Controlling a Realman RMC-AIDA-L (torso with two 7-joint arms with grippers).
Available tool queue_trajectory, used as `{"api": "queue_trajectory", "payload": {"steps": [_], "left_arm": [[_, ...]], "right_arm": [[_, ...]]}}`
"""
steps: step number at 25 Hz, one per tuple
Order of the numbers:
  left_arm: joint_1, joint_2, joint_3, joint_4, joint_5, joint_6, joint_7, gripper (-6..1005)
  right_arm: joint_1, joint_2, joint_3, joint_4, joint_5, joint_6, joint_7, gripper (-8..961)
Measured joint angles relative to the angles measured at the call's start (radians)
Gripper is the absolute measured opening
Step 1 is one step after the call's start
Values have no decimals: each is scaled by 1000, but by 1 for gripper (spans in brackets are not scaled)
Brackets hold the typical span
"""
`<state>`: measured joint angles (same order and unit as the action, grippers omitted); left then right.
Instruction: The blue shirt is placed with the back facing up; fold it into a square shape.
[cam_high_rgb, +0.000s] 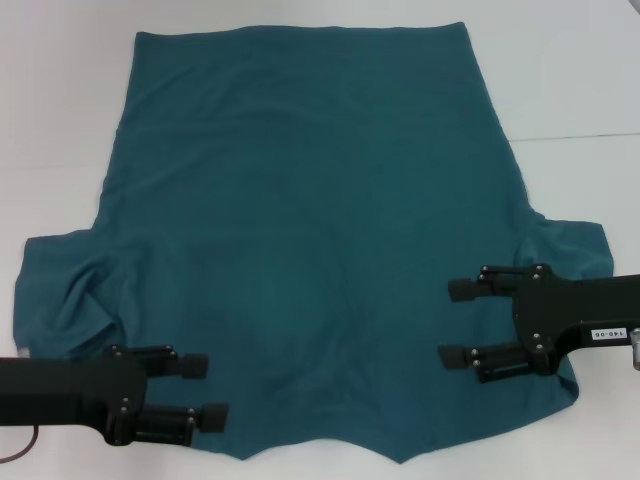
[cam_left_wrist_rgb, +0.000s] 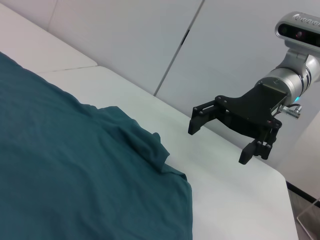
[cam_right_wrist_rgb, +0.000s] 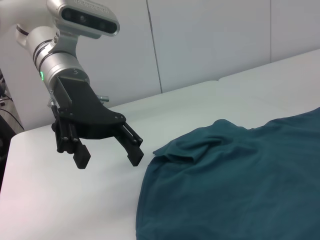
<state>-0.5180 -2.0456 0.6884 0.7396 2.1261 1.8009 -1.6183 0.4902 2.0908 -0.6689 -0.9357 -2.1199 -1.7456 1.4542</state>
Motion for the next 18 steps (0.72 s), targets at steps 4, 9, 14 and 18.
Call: {"api": "queue_trajectory", "payload": {"steps": [4,9,14,18], "left_arm": [[2,-1,-1,0,0,0,0,875],[3,-1,-1,0,0,0,0,876],[3,-1,-1,2,0,0,0,875],[3,-1,-4,7,0,-4,-4,874]], "right_arm": [[0,0,2,0,0,0,0,923],[2,0,3,0,0,0,0,923],[2,0,2,0,0,0,0,924],[2,0,2,0,0,0,0,923]]}}
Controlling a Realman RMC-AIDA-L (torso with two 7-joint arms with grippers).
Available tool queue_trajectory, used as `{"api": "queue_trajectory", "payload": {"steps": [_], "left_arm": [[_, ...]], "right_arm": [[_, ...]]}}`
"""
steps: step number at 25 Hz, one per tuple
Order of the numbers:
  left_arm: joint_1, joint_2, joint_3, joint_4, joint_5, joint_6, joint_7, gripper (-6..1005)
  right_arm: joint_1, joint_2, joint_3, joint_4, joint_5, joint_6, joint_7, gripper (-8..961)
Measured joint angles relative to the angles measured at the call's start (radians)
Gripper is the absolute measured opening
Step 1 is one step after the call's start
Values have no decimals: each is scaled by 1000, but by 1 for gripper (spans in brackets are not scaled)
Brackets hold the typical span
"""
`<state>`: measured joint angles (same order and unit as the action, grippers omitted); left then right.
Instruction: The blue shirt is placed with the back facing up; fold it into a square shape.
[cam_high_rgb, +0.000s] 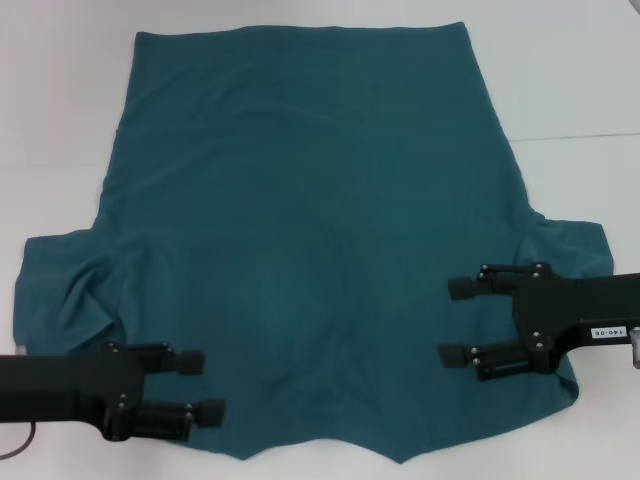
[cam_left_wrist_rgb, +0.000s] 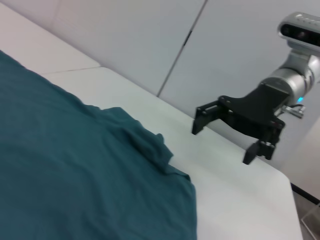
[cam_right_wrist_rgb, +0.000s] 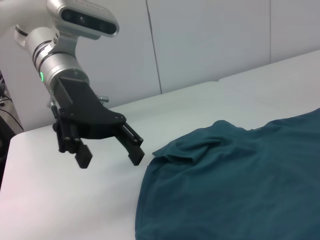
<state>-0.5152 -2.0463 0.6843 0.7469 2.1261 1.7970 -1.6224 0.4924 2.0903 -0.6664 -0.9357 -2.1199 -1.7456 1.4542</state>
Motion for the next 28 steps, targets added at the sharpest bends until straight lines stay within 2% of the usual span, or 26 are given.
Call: {"api": "queue_trajectory", "payload": {"steps": [7,13,20,28], "left_arm": [[32,6,-3,128,1,-29,-216,875],[78,-9,-23,276,81,-110,-517,876],[79,-9,-40,291,227,-222,-699,876],[95,-13,-45,292,284,-350,-753,875]], "right_arm": [[3,-5,1,-4,0,1,9,923],[8,-6,1,-11,0,3,25,922],[18,-4,1,-11,0,8,38,923],[26,-2,1,-11,0,9,38,922]]}}
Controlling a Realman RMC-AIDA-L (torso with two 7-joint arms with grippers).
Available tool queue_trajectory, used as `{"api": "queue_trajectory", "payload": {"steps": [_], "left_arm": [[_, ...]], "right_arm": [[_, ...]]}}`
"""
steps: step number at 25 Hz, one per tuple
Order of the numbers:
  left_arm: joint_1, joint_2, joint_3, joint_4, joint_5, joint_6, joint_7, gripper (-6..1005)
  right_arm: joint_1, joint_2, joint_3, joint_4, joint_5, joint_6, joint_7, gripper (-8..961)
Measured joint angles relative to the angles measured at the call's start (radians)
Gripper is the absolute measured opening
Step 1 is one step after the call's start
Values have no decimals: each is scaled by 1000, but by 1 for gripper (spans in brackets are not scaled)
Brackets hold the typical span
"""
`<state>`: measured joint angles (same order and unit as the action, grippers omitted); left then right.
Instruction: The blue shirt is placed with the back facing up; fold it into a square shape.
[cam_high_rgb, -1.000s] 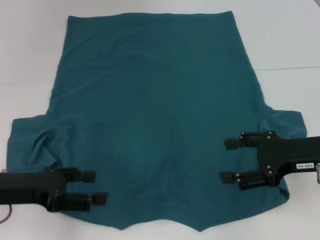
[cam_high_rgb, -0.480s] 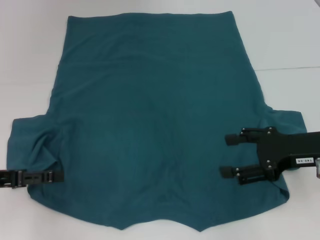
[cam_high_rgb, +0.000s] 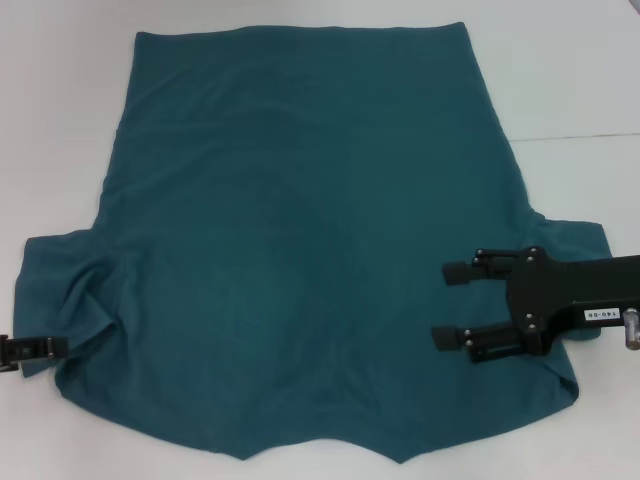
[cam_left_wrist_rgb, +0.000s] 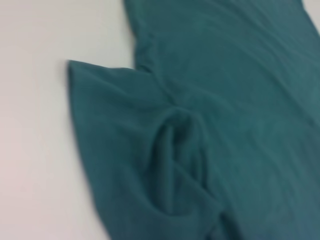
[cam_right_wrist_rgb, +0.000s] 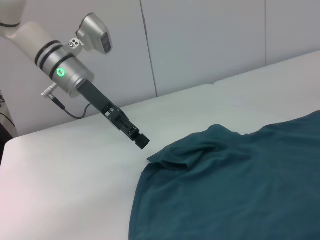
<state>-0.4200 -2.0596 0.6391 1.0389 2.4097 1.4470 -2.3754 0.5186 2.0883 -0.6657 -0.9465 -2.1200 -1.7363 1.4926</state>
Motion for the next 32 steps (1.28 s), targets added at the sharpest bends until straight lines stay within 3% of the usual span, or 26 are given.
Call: {"api": "queue_trajectory", "payload": {"steps": [7,18,27,32], "left_arm": [[1,-19,-1,-11,50,-95,-5,876],[-12,-37,13,-18,104,-137,-24,875],[-22,-39,14,-17,105,-138,-25,876],[-25,-39,14,-17,108,-139,-26,806]], "right_arm": [[3,1,0,3,0,1,0,923],[6,1,0,5,0,2,0,919],[8,2,0,2,0,1,0,916],[8,2,0,4,0,5,0,916]]}}
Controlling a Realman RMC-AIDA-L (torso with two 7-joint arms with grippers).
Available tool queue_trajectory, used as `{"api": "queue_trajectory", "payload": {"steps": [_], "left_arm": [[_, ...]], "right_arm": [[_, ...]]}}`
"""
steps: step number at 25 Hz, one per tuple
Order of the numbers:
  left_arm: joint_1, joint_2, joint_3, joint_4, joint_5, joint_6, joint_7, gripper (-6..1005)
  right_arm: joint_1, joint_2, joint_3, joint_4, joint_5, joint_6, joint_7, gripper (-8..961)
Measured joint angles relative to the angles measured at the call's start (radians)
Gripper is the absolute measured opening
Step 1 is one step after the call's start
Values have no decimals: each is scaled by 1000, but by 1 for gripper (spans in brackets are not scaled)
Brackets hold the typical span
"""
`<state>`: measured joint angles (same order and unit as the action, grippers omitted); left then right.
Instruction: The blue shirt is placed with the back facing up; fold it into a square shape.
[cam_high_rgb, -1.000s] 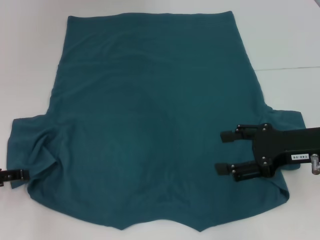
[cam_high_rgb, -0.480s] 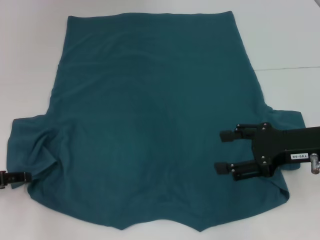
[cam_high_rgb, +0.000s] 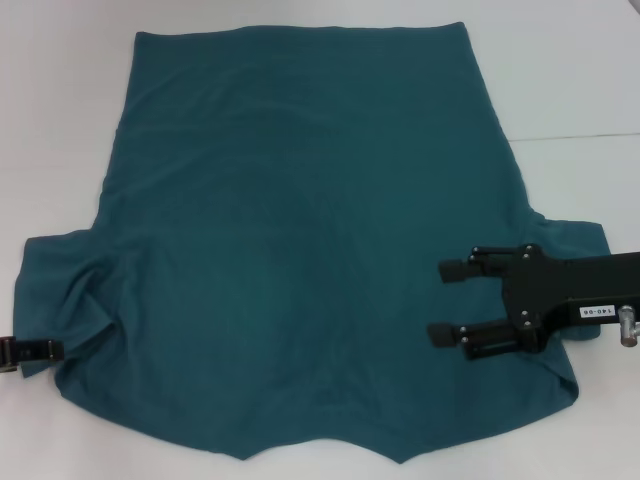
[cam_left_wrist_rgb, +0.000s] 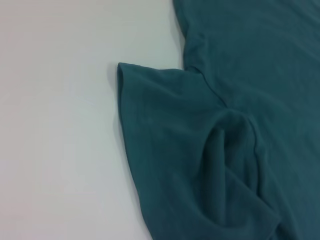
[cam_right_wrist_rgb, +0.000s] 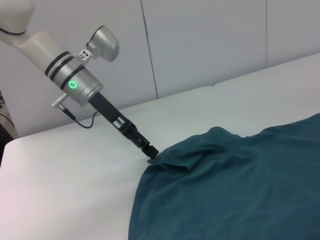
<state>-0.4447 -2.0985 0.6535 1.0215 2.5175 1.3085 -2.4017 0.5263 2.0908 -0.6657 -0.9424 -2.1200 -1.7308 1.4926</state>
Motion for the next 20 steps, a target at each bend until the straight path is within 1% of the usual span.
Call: {"api": "queue_trajectory", "payload": {"steps": [6,20], "left_arm": [[-9,-3,0,-7,24,-6,-5,764],[-24,-12,0,-21,51,-21,-5,764]], "right_arm": [[3,0,0,2,0,7,0,916],[14,-2,-2,4,0,22,0,915]]}}
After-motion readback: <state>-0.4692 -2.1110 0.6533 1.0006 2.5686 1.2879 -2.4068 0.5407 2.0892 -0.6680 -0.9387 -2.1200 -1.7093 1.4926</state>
